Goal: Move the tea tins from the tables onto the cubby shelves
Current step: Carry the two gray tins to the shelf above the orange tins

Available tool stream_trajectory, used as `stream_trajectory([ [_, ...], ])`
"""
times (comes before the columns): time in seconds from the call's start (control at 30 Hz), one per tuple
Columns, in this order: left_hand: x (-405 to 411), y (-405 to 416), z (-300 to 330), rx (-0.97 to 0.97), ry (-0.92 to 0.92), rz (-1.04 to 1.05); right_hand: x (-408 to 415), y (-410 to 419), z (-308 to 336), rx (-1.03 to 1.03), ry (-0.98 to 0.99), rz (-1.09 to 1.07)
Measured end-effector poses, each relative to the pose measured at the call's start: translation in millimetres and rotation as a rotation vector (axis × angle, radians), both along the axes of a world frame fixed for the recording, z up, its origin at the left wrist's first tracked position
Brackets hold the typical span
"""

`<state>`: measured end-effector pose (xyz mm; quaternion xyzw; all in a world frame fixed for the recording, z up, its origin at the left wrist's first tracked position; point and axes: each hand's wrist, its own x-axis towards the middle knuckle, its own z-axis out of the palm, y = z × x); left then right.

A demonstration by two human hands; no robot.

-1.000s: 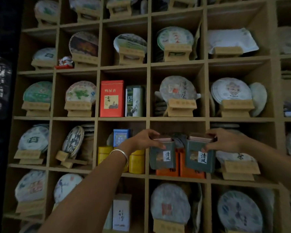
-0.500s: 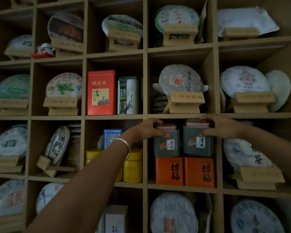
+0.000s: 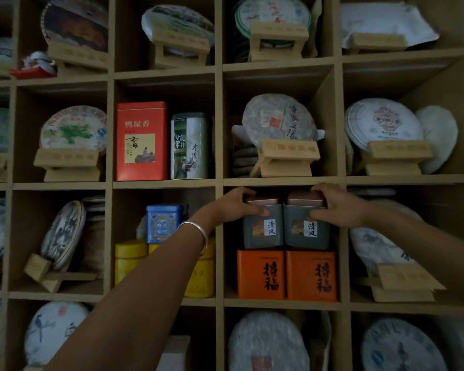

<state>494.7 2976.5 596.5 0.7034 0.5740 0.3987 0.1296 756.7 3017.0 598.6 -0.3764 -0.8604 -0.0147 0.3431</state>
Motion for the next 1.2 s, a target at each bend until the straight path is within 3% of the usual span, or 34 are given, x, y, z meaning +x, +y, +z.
stream_trajectory([
  [0.27,0.4,6.4,7.8,-0.063,0.058,-0.015,-7.6,18.7,-4.3,-0.173,-0.06,-0.126],
  [0.53,8.2,15.3,7.7,-0.066,0.133,0.039,-18.7,27.7,-4.7,-0.304,0.022,-0.14],
  [0.77,11.9,18.4,2.2,0.069,0.189,0.034,-21.4,21.6,0.3,-0.049,-0.151,-0.226],
  [0.97,11.6,14.0,-1.0,0.134,0.268,0.026,-14.9,15.2,-5.1,0.06,-0.11,-0.068],
  [1.2,11.3,9.2,1.2,0.213,0.418,0.058,-13.7,21.7,-10.2,0.097,-0.108,-0.06],
])
